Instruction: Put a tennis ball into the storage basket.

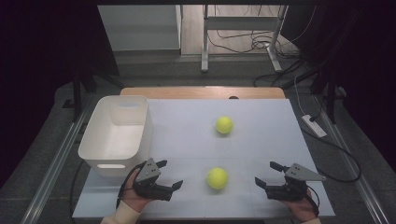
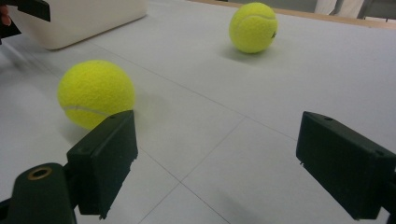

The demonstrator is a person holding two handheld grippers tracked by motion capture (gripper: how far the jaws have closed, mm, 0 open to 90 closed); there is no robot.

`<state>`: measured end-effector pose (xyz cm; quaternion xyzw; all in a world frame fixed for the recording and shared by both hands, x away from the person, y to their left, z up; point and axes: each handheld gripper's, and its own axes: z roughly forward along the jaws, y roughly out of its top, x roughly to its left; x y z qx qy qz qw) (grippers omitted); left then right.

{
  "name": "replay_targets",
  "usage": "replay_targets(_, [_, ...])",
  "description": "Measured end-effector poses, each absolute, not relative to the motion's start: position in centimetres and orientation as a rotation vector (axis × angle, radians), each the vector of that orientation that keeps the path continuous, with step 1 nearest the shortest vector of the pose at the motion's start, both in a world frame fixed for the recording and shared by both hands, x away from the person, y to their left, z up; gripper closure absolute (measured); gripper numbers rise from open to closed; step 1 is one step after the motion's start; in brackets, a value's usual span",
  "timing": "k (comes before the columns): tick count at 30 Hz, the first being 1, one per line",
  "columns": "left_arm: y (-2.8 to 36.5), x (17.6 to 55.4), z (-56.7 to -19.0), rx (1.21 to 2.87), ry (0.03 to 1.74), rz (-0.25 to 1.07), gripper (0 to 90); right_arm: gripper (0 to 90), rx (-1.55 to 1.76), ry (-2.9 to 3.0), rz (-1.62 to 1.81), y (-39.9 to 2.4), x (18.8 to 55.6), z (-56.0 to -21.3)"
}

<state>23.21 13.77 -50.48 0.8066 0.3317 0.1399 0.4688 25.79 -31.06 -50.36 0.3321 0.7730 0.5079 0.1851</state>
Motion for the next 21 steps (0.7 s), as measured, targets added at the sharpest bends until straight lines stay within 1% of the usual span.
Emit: replay_targets(21, [12.1,24.0,-49.2,1.994,0.774,0.326,8.9,12.7,0.931,2.185,1.422,-31.0,25.8,-50.4])
